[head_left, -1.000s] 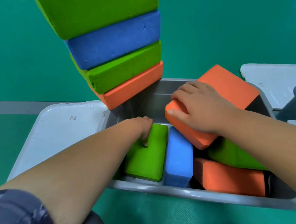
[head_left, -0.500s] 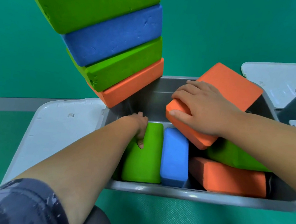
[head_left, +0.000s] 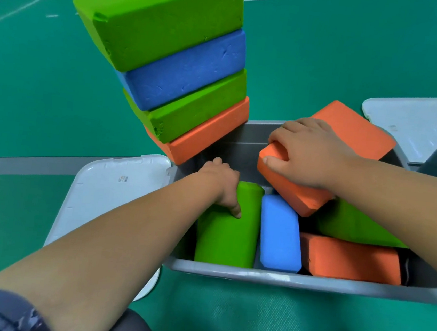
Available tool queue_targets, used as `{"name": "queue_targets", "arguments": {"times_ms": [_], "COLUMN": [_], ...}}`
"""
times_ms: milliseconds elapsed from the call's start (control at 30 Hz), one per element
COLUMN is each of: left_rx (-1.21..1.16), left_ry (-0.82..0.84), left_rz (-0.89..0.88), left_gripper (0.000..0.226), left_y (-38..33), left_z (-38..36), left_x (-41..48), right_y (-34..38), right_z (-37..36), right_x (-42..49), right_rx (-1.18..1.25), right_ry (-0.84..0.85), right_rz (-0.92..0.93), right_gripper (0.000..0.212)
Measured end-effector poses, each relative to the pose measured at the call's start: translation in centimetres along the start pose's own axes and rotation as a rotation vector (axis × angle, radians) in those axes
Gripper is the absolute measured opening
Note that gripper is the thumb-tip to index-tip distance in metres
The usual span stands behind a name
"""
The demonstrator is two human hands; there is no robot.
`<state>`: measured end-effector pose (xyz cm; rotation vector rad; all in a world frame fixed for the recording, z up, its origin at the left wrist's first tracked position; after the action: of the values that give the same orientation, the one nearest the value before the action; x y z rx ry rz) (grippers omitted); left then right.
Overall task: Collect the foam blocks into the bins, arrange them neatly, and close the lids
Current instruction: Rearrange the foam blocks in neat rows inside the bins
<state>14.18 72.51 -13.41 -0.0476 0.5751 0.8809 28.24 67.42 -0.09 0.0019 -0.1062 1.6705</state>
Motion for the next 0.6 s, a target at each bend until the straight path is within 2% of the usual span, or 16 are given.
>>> {"name": "queue_targets", "arguments": {"times_ms": [67, 133, 233, 300, 400, 600], "left_rx": [0.02, -0.001, -0.193, -0.34, -0.439, -0.478], "left_ry": [-0.041, -0.106, -0.189, -0.192, -0.227, -0.167], "left_rz": [0.026, 0.071, 0.205, 0.301, 0.391, 0.361], "left_gripper": [0.112, 0.11, 0.098, 0.096, 0.096, 0.099], "left_y": [-0.2, -0.2, 0.2, 0.6, 1.1, 1.4], "left_z": [0.9, 1.8, 2.7, 2.6, 2.1, -0.1], "left_x": [-1.3, -2.6, -4.6, -5.6, -6.8, -6.8], "right_y": [-0.5, -1.1, -2.0, -2.3, -2.3, -1.8], "right_z": [0.7, 1.3, 1.8, 2.0, 2.2, 2.3], "right_x": [-0.1, -0.3, -0.4, -0.4, -0.5, -0.7], "right_rx": [-0.002, 0.001, 0.026, 0.045, 0.055, 0.041], "right_ry": [-0.019, -0.038, -0.046, -0.034, -0.013, 0.019], "right_rz": [-0.028, -0.056, -0.104, -0.127, -0.147, -0.152], "right_gripper": [0.071, 0.071, 0.073, 0.074, 0.077, 0.07]}}
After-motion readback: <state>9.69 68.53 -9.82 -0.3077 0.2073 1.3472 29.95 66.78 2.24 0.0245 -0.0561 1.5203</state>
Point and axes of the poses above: each hand's wrist, its own x-axis towards the middle knuckle, its own z-axis out of the back of the hand, y = z × x, the point moved 9 cm from there along x, towards the middle knuckle, and after that the axes turned 6 degrees about -z, right-handed, at the moved point
